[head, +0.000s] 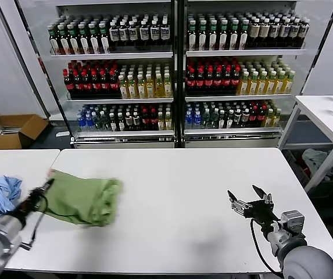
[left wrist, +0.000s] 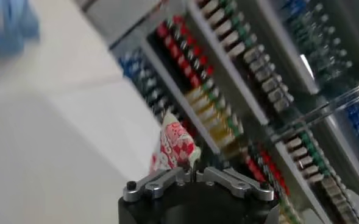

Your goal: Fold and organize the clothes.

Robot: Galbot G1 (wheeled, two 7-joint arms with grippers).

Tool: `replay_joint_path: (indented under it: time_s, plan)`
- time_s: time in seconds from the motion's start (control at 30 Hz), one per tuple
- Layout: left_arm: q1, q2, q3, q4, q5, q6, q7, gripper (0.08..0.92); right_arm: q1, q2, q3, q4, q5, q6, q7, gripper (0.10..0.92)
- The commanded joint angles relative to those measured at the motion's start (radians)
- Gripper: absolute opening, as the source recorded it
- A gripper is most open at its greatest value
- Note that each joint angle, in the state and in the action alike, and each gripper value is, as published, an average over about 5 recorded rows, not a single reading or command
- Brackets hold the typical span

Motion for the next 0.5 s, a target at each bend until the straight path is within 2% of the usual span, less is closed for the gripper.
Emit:
replay_joint_path:
  time_s: [0.03, 0.1, 0.2, 0.33, 0.5]
  plan:
    - [0.014, 0.033, 0.262, -0.286, 0.387, -0.069, 0.008, 0.093, -0.011, 0.014, -0.011, 0.023, -0.016, -0.002, 0.001, 0.823]
    - [-0.012, -0.045, 0.474, -0.259, 0.598, -0.094, 0.025, 0.093, -0.027, 0.007, 0.005, 0.030, -0.015, 0.001, -0.003, 0.823]
    - [-0.084, -0.166, 0.690, -0.180, 0.765, -0.104, 0.032, 0.093, -0.043, -0.007, 0.031, 0.041, -0.008, 0.006, -0.007, 0.823]
    - [-0.204, -0.287, 0.851, -0.076, 0.841, -0.098, 0.029, 0.093, -0.042, -0.018, 0.048, 0.046, 0.001, 0.013, -0.012, 0.823]
    - [-0.344, -0.386, 0.974, 0.087, 0.877, -0.092, 0.012, 0.093, -0.032, -0.024, 0.044, 0.035, 0.002, 0.028, -0.022, 0.823]
